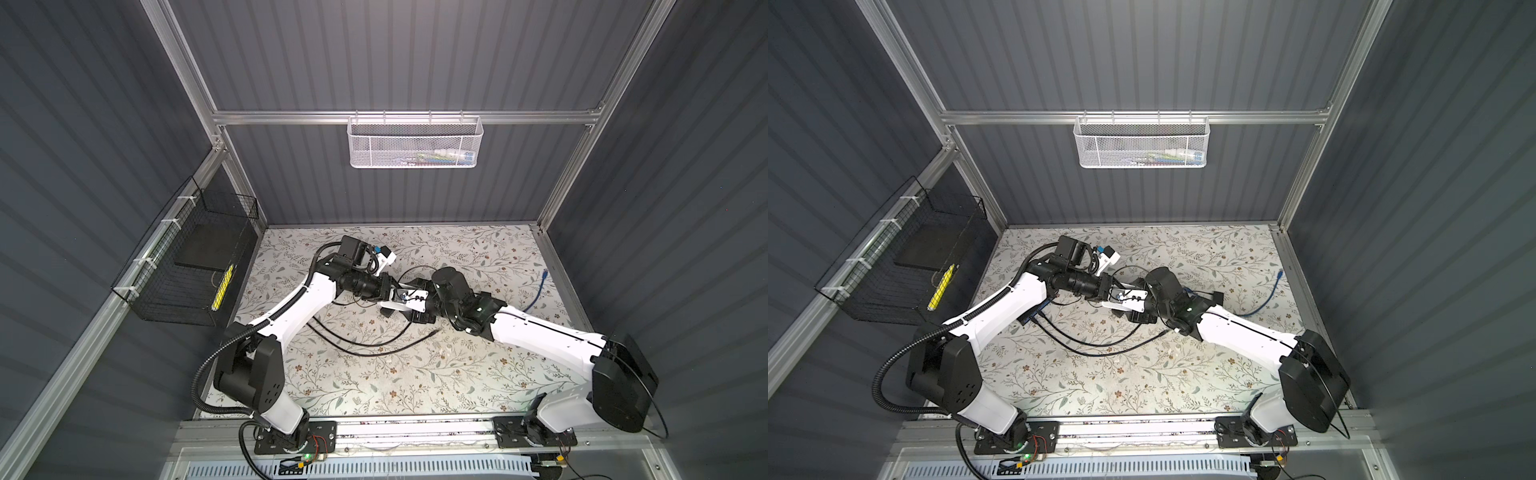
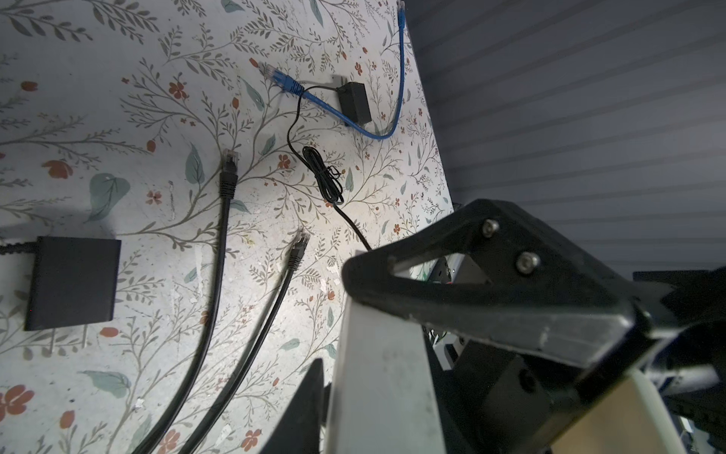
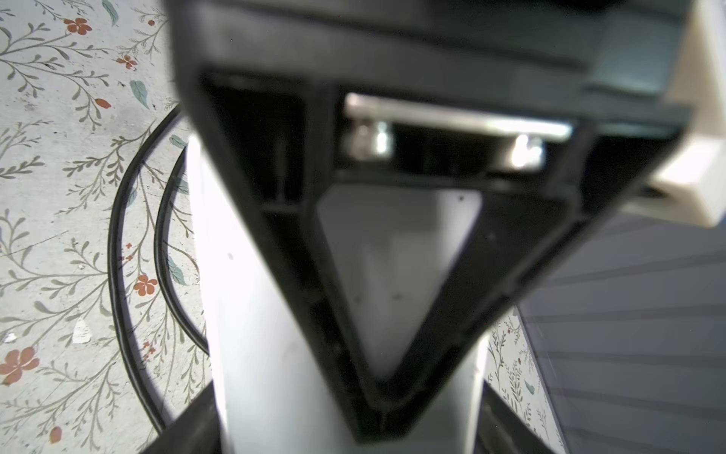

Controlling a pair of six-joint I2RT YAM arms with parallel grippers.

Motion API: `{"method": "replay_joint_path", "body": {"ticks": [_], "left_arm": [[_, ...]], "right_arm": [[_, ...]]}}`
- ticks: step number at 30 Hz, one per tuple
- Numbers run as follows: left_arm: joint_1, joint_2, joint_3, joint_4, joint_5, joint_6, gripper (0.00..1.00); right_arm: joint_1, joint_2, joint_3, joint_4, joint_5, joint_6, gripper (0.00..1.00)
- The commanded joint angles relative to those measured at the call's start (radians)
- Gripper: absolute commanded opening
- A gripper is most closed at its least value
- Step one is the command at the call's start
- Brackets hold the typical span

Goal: Insert the plug into the switch port

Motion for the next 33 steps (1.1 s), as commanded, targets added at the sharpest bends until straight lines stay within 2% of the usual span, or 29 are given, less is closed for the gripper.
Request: {"method": "replay_joint_path", "body": {"ticks": [1,3,4,8,11,16,18,20,25,29,33], "left_arm": [[-0.016,-0.018,-0.005,-0.047,0.068,-0.054,0.16],[-0.016,-0.012,-0.005,-0.047,0.069,-0.053,0.03],[-0.016,-0.01,-0.005,-0.05,0.06,-0.056,0.0],[-0.014,-0.012,-0.002,-0.064,0.011,-0.06,0.0],[-0.009,-0.024,0.007,-0.072,-0.051,-0.077,0.0],[0.006,-0.058,-0.017,-0.047,-0.203,-0.172,0.0],[0.006,-0.079,-0.053,0.013,-0.212,-0.212,0.0],[0.006,-0.094,-0.084,0.069,-0.219,-0.25,0.0],[0.006,-0.069,-0.094,0.124,-0.158,-0.247,0.0],[0.008,-0.066,-0.102,0.107,-0.267,-0.274,0.0],[0.025,-0.121,-0.119,0.166,-0.354,-0.382,0.0]], "right_arm": [[0.004,0.033,0.058,0.062,0.067,0.008,0.48],[-0.001,0.041,0.065,0.058,0.069,0.032,0.53],[-0.004,0.044,0.068,0.05,0.068,0.049,0.56],[-0.025,0.048,0.083,-0.014,0.104,0.155,0.67],[-0.059,0.011,0.045,-0.061,0.12,0.287,0.72],[-0.14,-0.133,-0.142,-0.016,0.133,0.537,0.79],[-0.183,-0.181,-0.202,-0.01,0.135,0.618,0.8],[-0.215,-0.212,-0.238,-0.022,0.126,0.653,0.8],[-0.22,-0.22,-0.243,-0.077,0.042,0.65,0.82],[-0.234,-0.167,-0.221,-0.091,0.159,0.695,0.83],[-0.265,-0.043,-0.105,-0.251,0.299,0.732,0.82]]}}
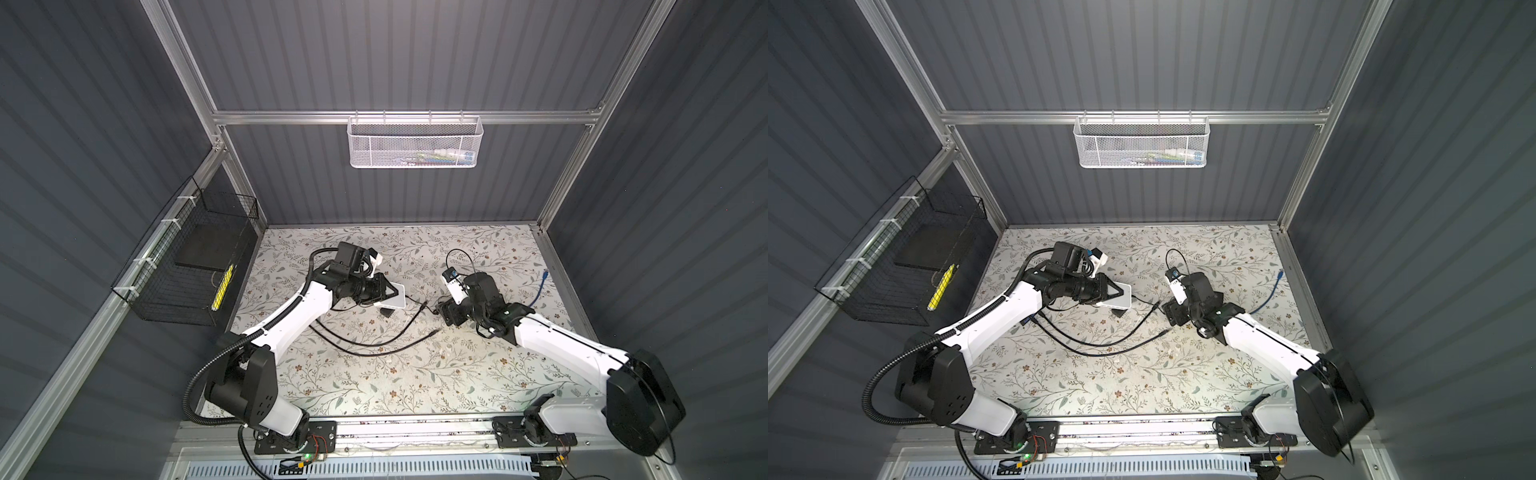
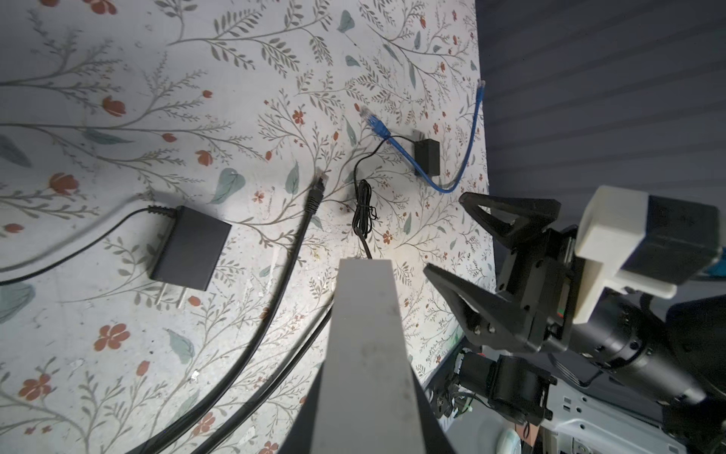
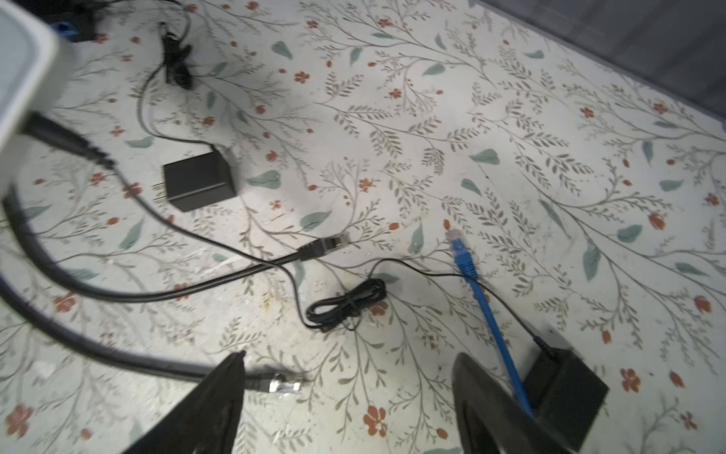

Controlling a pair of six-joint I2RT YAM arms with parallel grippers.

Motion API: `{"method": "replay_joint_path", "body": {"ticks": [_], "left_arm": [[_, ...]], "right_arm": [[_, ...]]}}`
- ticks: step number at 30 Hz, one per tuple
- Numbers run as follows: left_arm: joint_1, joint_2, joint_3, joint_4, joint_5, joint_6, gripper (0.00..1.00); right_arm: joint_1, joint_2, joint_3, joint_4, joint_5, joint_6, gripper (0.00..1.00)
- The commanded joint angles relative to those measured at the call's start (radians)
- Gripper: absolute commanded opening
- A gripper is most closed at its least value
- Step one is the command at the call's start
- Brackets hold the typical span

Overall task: Insert the plug into the switch port
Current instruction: 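Open the right gripper and pull it away while the left holds the router, then lower the right gripper onto the blue ethernet plug and close on it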

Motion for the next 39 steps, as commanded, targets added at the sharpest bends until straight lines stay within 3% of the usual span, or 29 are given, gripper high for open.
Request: {"method": "replay_joint_path", "body": {"ticks": [1,9,13,24,39], "left_arm": [[0.012,-0.062,-0.018,0.08,-0.097,-0.113,0.0],[0.018,-0.012,0.065,0.254,-0.173,-0.274,0.0],[0.026,0.067,0.144,0.29,-0.24,-0.294,0.0],[0.031,0.324,0.298,0.449,-0.221,-0.4,0.0],[0.031,0.276,0.244,0.41,-0.268,-0.388,0.0]], "right_arm": [[-0.027,0.087,0.094,-0.145,0.137,0.06,0.81],[-0.073,0.289,0.26,-0.311,0.195,0.097,0.76],[-0.114,0.31,0.293,-0.348,0.169,0.108,0.74],[-0.132,0.333,0.271,-0.314,0.134,0.035,0.71],[-0.19,0.539,0.454,-0.292,0.062,-0.067,0.66]]}}
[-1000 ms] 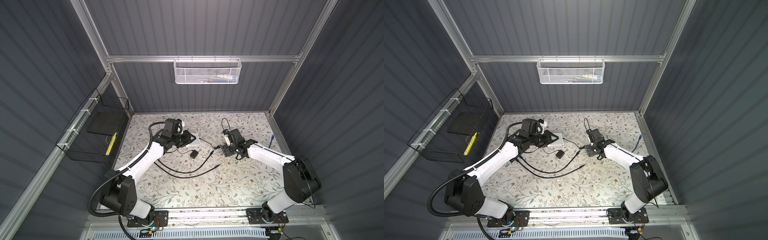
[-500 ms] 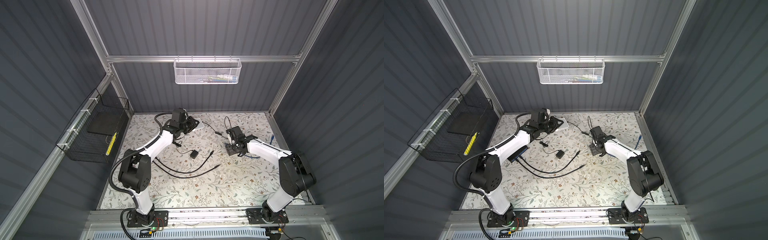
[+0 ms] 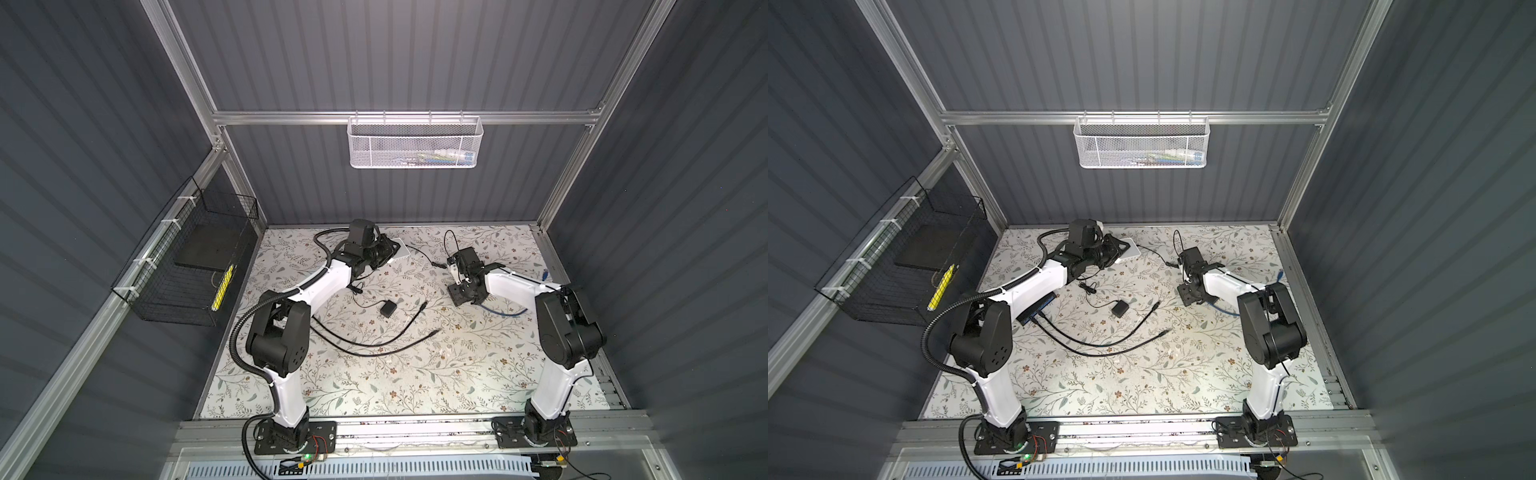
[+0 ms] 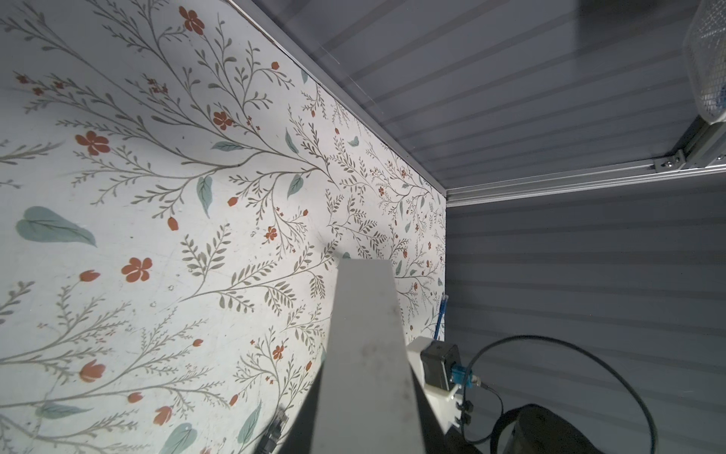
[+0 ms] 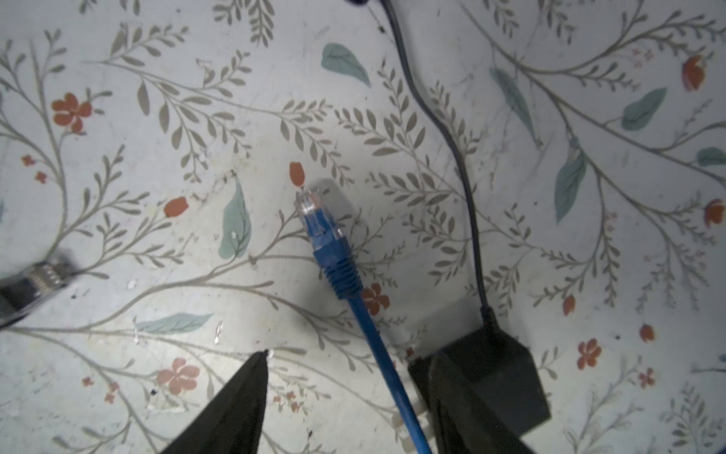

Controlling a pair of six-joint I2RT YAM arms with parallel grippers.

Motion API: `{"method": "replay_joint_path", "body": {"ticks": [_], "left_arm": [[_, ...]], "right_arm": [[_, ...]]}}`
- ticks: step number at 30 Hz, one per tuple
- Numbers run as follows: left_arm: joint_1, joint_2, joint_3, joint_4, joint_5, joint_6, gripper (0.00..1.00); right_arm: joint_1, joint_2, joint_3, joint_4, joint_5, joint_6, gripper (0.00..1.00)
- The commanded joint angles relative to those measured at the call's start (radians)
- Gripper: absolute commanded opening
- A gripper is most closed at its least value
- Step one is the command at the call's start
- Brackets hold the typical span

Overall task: Insert the plug into the switch port
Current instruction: 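Lower the right gripper onto the blue ethernet plug and close on it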

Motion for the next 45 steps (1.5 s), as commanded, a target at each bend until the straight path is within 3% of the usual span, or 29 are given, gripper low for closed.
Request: {"method": "replay_joint_path", "body": {"ticks": [1,11,19,31,38,45], "left_arm": [[0.006,-0.064,-0.006,-0.009,-0.023,0.019,0.0],[0.006,-0.064,-0.047,-0.003,0.004,0.013,0.0],[0.006,-0.055,-0.04,0.001,0.012,0.011,0.0],[0.006,-0.065,-0.047,0.009,0.014,0.006,0.0],[0.007,-0.048,-0.042,0.013,0.027,0.0,0.0],[0.007,-0.046,-0.045,0.021,0.034,-0.006,0.0]], "right_arm": [[-0.015,0.036,0.056,-0.015,-0.029,-0.044,0.66],[-0.053,0.113,0.128,-0.069,-0.104,-0.081,0.62],[-0.054,0.135,0.135,-0.088,-0.143,-0.104,0.53],[-0.054,0.181,0.193,-0.132,-0.129,-0.114,0.39],[-0.053,0.17,0.183,-0.145,-0.122,-0.113,0.38],[-0.053,0.186,0.19,-0.142,-0.131,-0.125,0.26]]}}
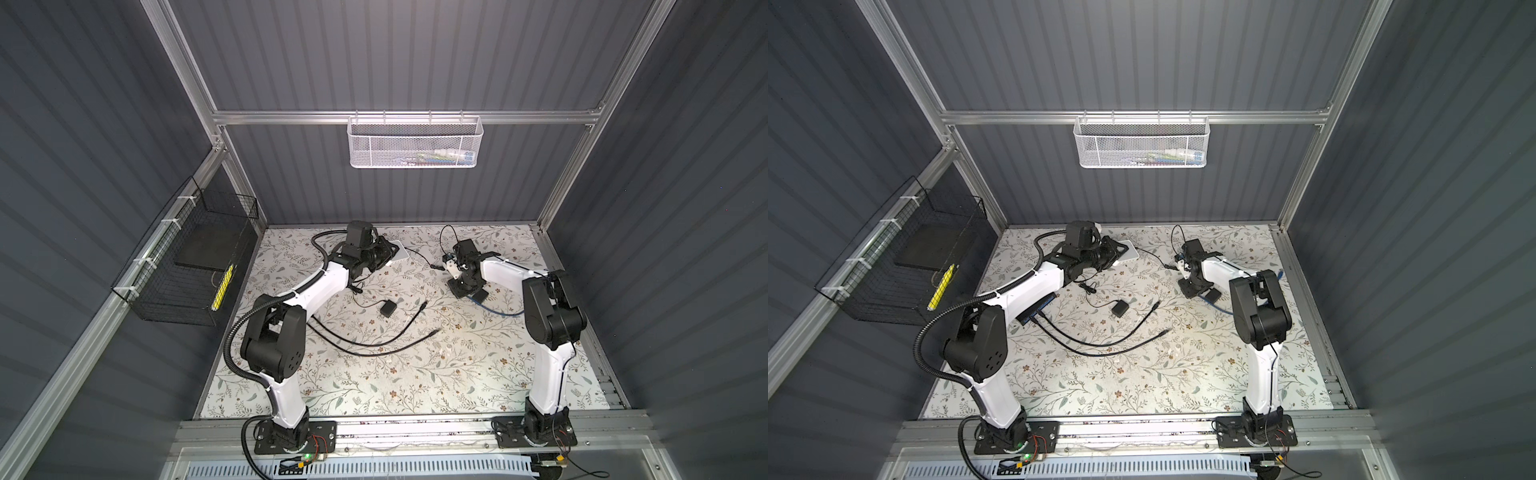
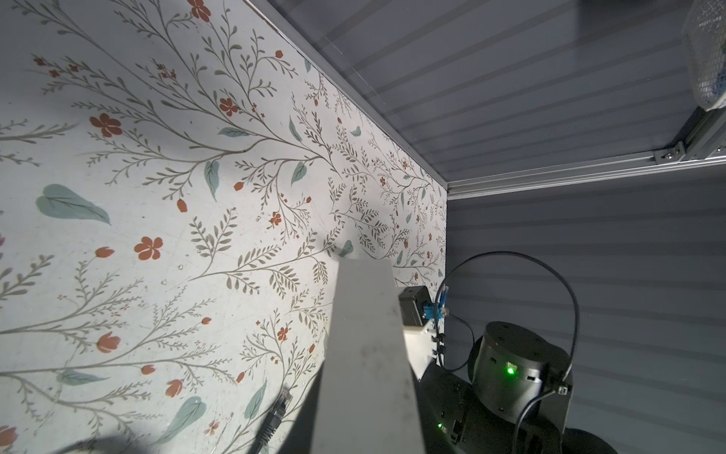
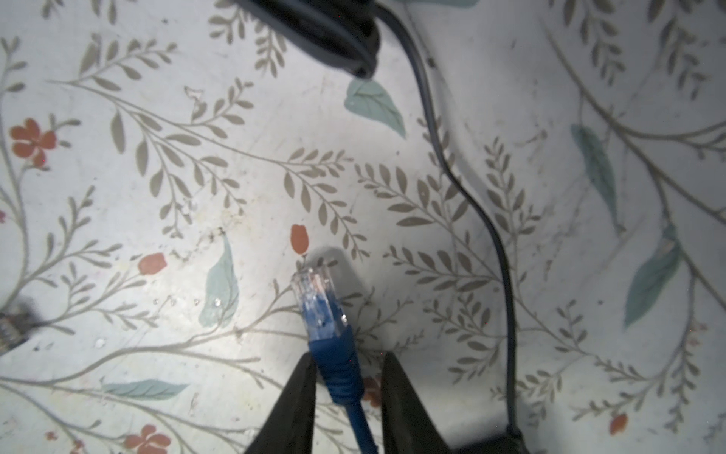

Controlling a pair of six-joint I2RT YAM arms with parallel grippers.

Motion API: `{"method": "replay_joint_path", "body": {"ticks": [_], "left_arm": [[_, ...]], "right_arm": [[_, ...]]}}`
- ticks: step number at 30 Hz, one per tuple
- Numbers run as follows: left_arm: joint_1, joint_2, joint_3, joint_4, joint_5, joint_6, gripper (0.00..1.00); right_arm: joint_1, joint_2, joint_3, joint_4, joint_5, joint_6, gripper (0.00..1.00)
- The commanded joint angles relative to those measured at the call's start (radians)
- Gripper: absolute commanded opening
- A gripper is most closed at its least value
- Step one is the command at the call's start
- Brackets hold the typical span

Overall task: Insert the plug into the switch port
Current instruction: 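Lower the right gripper onto the blue ethernet plug and close on it, then carry the blue plug with the right gripper up to the router's ports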

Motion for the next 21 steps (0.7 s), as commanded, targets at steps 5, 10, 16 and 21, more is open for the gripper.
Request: {"method": "replay_joint_path", "body": {"ticks": [5,10,16,21], "left_arm": [[0.006,-0.022,-0.019,0.03,0.008,-0.01,0.0],[0.007,-0.035,-0.04,0.016,0.023,-0.038,0.0],[0.003,-0.096,-0.114,0.059,0.025,-0.123,0.0],[-0.008,-0.173,-0.173,0.091,-0.015,-0.187,0.0]], "right_arm": [[0.0,0.017,0.006,-0.026,-0.015,-0.017,0.14],[-0.002,-0.034,-0.019,0.024,-0.081,-0.001,0.02],[0.01,-0.218,-0.09,0.042,-0.184,0.049,0.0],[0.058,-0.419,-0.201,0.051,-0.26,0.134,0.0]]}}
